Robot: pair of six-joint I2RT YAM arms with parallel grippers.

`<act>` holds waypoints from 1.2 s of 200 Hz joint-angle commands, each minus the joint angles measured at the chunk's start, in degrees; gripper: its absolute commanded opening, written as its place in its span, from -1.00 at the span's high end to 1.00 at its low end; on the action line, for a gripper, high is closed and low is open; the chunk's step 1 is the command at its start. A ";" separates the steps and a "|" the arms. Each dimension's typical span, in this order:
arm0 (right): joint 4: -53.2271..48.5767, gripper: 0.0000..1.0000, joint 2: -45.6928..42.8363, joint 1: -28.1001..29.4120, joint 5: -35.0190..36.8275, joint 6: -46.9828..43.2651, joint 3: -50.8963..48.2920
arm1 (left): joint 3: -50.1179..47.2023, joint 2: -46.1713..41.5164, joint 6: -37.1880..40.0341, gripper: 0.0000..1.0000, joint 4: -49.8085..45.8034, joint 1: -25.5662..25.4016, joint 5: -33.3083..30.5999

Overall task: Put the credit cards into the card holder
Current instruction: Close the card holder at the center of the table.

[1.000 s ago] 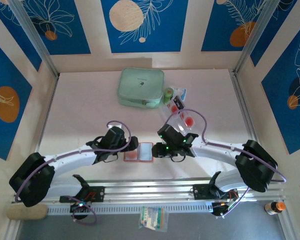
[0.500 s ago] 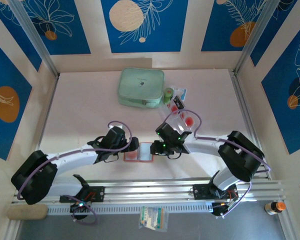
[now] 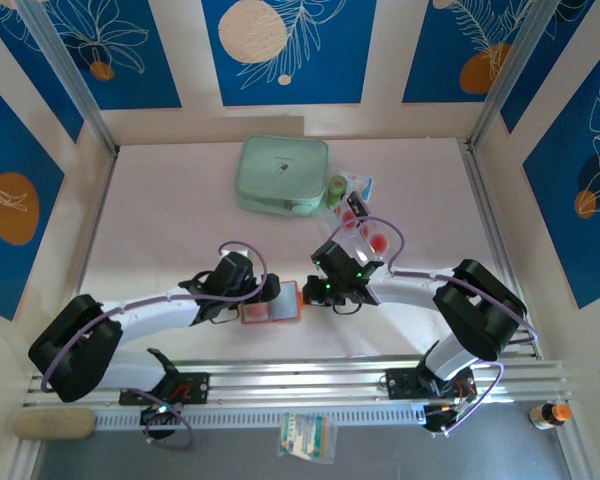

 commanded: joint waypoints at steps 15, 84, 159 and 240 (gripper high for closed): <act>0.74 1.00 0.74 -0.23 -1.48 0.58 -0.69 | 0.66 -4.32 0.52 -1.00 -4.96 0.49 -3.78; 0.73 1.00 1.13 -0.09 -1.52 0.73 -0.50 | 0.78 -0.33 0.51 -1.00 -4.11 0.54 -2.48; 1.45 1.00 2.57 0.32 -1.87 0.95 -0.10 | 1.97 3.26 1.74 -1.00 -0.99 0.46 1.08; 2.45 1.00 4.71 0.44 -2.53 0.65 1.37 | 3.80 2.63 1.53 -1.00 0.47 -0.28 3.58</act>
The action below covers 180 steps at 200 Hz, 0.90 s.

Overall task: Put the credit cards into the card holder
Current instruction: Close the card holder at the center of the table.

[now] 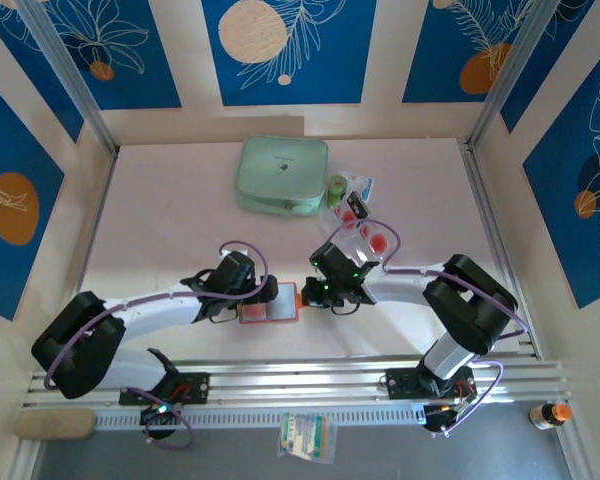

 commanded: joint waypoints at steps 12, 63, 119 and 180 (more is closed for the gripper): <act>0.95 1.00 1.70 0.37 -1.54 0.27 1.27 | 2.14 0.15 0.16 -1.00 3.53 -0.40 4.27; 1.87 1.00 3.07 0.20 -2.06 0.32 1.65 | 1.02 -5.27 -1.57 -1.00 3.94 -0.43 4.18; 2.31 1.00 4.83 -0.47 -2.83 0.26 3.08 | -1.94 -10.09 -7.45 -1.00 13.49 -0.70 7.74; 2.56 1.00 5.75 -2.41 -4.81 -0.54 5.07 | 1.30 -5.49 -9.75 -1.00 19.66 -4.56 8.32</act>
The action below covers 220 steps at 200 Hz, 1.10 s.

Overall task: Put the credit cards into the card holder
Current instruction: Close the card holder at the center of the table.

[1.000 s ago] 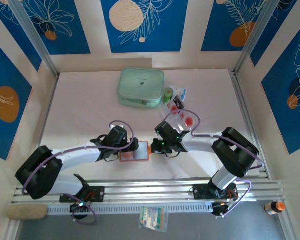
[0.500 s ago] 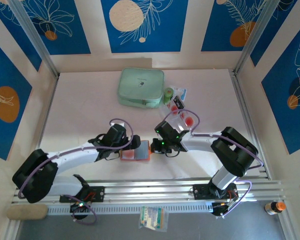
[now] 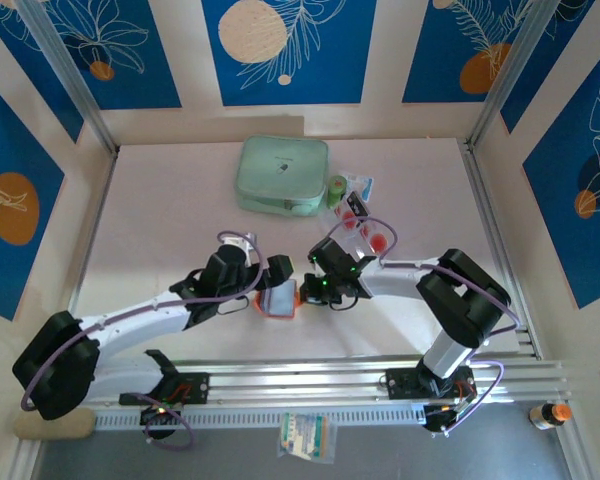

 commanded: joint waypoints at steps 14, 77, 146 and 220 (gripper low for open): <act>3.54 1.00 2.61 -1.57 -1.50 -1.22 3.02 | 1.56 3.54 -2.42 -1.00 4.98 -2.56 0.76; -2.19 0.37 -4.40 -9.28 -4.47 -3.49 2.66 | -0.59 8.30 -4.43 -1.00 8.46 -5.72 -3.52; -8.31 0.34 -15.13 -14.02 -3.70 -2.65 -0.95 | -1.45 13.40 -4.85 -1.00 9.78 -7.97 -7.19; -9.64 0.36 -20.02 -16.55 -5.47 -2.46 -3.87 | -0.17 14.79 -4.57 -1.00 9.70 -8.74 -8.69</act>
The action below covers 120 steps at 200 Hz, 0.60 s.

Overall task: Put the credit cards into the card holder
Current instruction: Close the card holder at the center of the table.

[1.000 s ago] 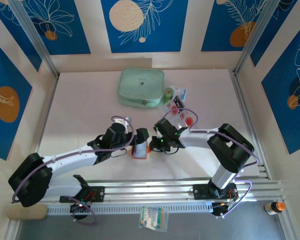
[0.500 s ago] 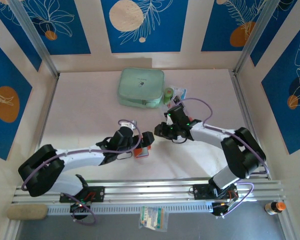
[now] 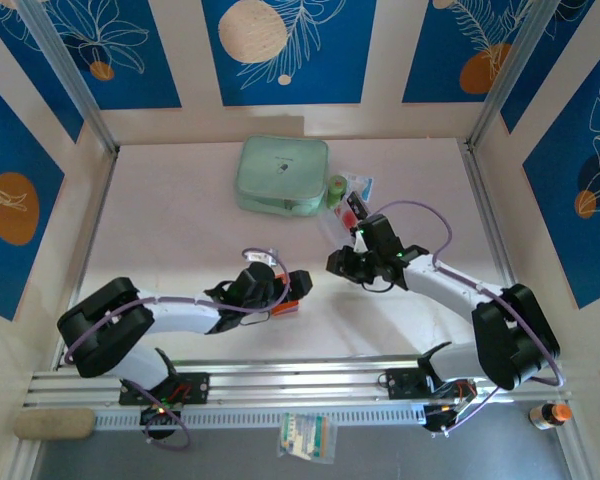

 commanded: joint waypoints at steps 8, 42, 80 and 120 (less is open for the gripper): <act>-1.46 0.37 -2.13 0.14 -2.81 -0.13 -0.64 | 2.84 -2.88 1.72 -1.00 -7.40 -0.17 -1.71; -1.30 0.49 -2.32 4.13 -2.79 0.13 0.61 | 7.44 -7.83 5.28 -1.00 -13.99 3.35 0.39; -1.62 0.66 -0.67 12.08 0.12 1.02 5.13 | 7.87 -14.29 6.63 -1.00 -18.85 10.89 3.40; -3.70 0.69 6.78 20.71 2.79 -0.78 15.38 | 5.68 -22.21 6.55 -1.00 -28.89 17.68 2.00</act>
